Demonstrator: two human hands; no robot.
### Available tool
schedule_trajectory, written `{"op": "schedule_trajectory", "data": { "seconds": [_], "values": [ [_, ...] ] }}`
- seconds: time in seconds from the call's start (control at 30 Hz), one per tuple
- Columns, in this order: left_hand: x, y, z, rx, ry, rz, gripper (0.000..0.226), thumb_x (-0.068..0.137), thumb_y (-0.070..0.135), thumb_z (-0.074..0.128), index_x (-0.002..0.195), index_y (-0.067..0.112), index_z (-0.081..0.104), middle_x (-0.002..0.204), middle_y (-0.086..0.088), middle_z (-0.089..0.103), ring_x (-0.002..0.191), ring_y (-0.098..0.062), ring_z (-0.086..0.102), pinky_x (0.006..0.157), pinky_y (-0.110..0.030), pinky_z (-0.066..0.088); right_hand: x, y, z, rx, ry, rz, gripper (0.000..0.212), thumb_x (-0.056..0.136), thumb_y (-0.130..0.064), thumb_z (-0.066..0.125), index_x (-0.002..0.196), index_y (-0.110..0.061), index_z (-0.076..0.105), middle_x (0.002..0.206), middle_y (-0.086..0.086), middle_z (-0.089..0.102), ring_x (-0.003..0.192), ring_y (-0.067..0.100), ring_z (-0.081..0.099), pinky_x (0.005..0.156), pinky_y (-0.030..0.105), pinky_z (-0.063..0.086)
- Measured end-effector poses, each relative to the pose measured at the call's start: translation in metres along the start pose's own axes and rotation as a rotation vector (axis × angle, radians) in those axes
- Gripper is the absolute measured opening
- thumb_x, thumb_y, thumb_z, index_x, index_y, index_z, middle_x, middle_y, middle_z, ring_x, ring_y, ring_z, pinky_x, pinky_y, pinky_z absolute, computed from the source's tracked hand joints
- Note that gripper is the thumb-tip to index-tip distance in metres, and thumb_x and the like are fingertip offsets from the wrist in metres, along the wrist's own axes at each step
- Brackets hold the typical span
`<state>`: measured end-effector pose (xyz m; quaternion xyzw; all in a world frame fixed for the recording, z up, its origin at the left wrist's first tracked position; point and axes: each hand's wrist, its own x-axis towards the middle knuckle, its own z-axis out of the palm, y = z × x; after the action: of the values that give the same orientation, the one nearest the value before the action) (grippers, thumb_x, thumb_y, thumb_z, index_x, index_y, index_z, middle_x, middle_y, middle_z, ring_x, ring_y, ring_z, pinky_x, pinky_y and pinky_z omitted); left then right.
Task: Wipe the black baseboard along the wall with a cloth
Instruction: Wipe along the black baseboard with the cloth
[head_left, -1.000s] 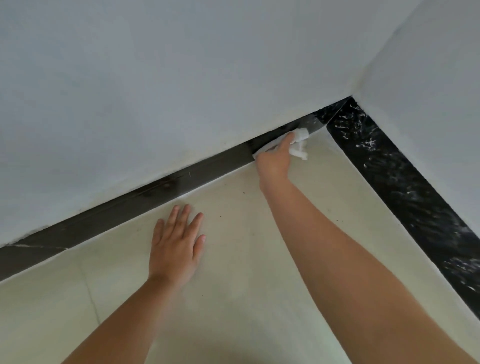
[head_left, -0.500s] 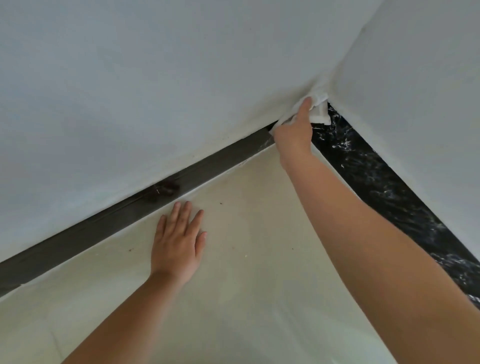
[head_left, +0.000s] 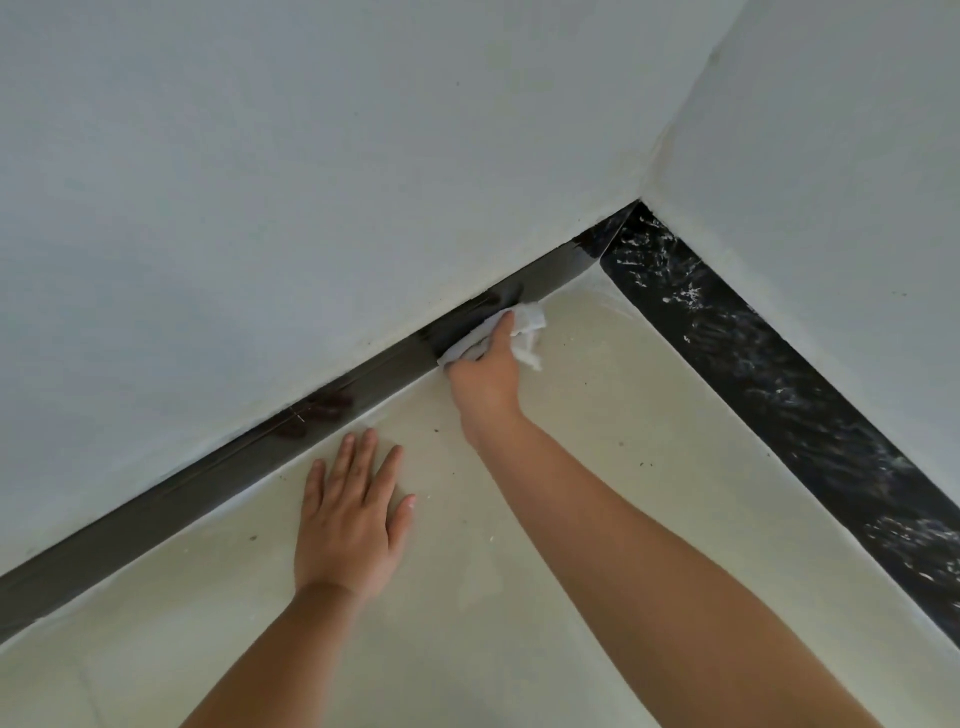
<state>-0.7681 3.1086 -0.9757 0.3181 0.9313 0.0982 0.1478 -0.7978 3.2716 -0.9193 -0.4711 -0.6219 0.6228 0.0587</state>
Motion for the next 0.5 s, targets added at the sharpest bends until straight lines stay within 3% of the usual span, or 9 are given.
{"op": "schedule_trajectory", "data": {
  "seconds": [0.07, 0.17, 0.2, 0.23, 0.27, 0.3, 0.33, 0.37, 0.5],
  "values": [
    [0.001, 0.001, -0.003, 0.030, -0.010, 0.002, 0.075, 0.077, 0.051, -0.005, 0.140, 0.022, 0.024, 0.150, -0.002, 0.010, 0.133, -0.016, -0.010, 0.111, -0.032, -0.009, -0.006, -0.005, 0.000, 0.029, -0.032, -0.032, 0.075, 0.091, 0.002, 0.046, 0.146, -0.029, 0.006, 0.098, -0.008, 0.044, 0.090, 0.012, 0.047, 0.079, 0.020, 0.041],
    [0.001, 0.005, -0.015, 0.044, -0.090, -0.016, 0.060, 0.085, 0.041, 0.018, 0.121, 0.012, 0.056, 0.134, -0.014, 0.048, 0.126, -0.030, 0.039, 0.109, -0.032, 0.007, 0.023, -0.030, -0.029, 0.144, 0.159, -0.077, 0.053, 0.097, -0.008, 0.041, 0.145, -0.018, 0.021, 0.073, -0.018, 0.038, 0.058, -0.007, 0.051, 0.056, 0.004, 0.043],
    [0.001, 0.006, -0.018, 0.049, -0.082, -0.017, 0.057, 0.089, 0.040, 0.019, 0.114, 0.011, 0.062, 0.125, -0.015, 0.056, 0.117, -0.034, 0.051, 0.106, -0.033, 0.008, 0.032, -0.040, -0.039, 0.131, 0.188, -0.076, 0.052, 0.097, -0.007, 0.039, 0.145, -0.018, 0.021, 0.077, -0.020, 0.043, 0.061, -0.009, 0.053, 0.061, 0.004, 0.044],
    [0.000, 0.007, -0.020, 0.066, -0.084, -0.014, 0.060, 0.093, 0.040, 0.014, 0.111, 0.011, 0.064, 0.121, -0.015, 0.060, 0.111, -0.035, 0.056, 0.105, -0.032, 0.007, 0.038, -0.049, -0.047, 0.091, 0.191, -0.068, 0.058, 0.096, -0.003, 0.039, 0.146, -0.021, 0.017, 0.103, -0.019, 0.048, 0.094, -0.010, 0.031, 0.070, 0.009, 0.046],
    [0.000, 0.006, -0.020, 0.075, -0.098, -0.013, 0.063, 0.094, 0.041, 0.011, 0.110, 0.011, 0.065, 0.120, -0.015, 0.061, 0.109, -0.035, 0.058, 0.104, -0.032, 0.007, 0.046, -0.056, -0.053, 0.067, 0.205, -0.057, 0.066, 0.093, 0.001, 0.040, 0.147, -0.025, 0.010, 0.098, -0.014, 0.047, 0.069, 0.005, 0.036, 0.075, 0.013, 0.046],
    [-0.001, 0.006, -0.020, 0.086, -0.093, -0.014, 0.060, 0.093, 0.041, 0.015, 0.109, 0.012, 0.065, 0.119, -0.015, 0.061, 0.108, -0.034, 0.058, 0.104, -0.032, 0.008, 0.053, -0.060, -0.060, 0.036, 0.236, -0.061, 0.070, 0.092, 0.002, 0.040, 0.147, -0.027, 0.006, 0.097, -0.003, 0.042, 0.076, 0.007, 0.042, 0.074, 0.015, 0.044],
    [-0.001, 0.005, -0.019, 0.099, -0.094, -0.006, 0.055, 0.089, 0.040, 0.022, 0.109, 0.012, 0.065, 0.119, -0.014, 0.061, 0.108, -0.034, 0.059, 0.104, -0.033, 0.013, 0.056, -0.064, -0.064, 0.032, 0.255, -0.047, 0.071, 0.092, 0.001, 0.039, 0.147, -0.028, 0.005, 0.121, -0.002, 0.047, 0.084, 0.009, 0.050, 0.072, 0.015, 0.042],
    [-0.001, 0.005, -0.019, 0.115, -0.100, -0.004, 0.052, 0.085, 0.039, 0.027, 0.108, 0.013, 0.066, 0.119, -0.014, 0.062, 0.108, -0.033, 0.059, 0.102, -0.034, 0.018, 0.056, -0.065, -0.067, 0.015, 0.268, -0.046, 0.071, 0.093, 0.001, 0.038, 0.147, -0.028, 0.003, 0.130, 0.003, 0.043, 0.086, 0.011, 0.048, 0.071, 0.017, 0.040],
    [-0.002, 0.005, -0.016, 0.134, -0.072, -0.014, 0.053, 0.085, 0.040, 0.027, 0.110, 0.014, 0.065, 0.120, -0.013, 0.061, 0.109, -0.033, 0.058, 0.101, -0.036, 0.018, 0.058, -0.051, -0.065, -0.080, 0.273, -0.087, 0.066, 0.090, 0.003, 0.041, 0.145, -0.016, 0.012, 0.136, 0.018, 0.041, 0.087, 0.018, 0.048, 0.075, 0.024, 0.036]
  ]
}}
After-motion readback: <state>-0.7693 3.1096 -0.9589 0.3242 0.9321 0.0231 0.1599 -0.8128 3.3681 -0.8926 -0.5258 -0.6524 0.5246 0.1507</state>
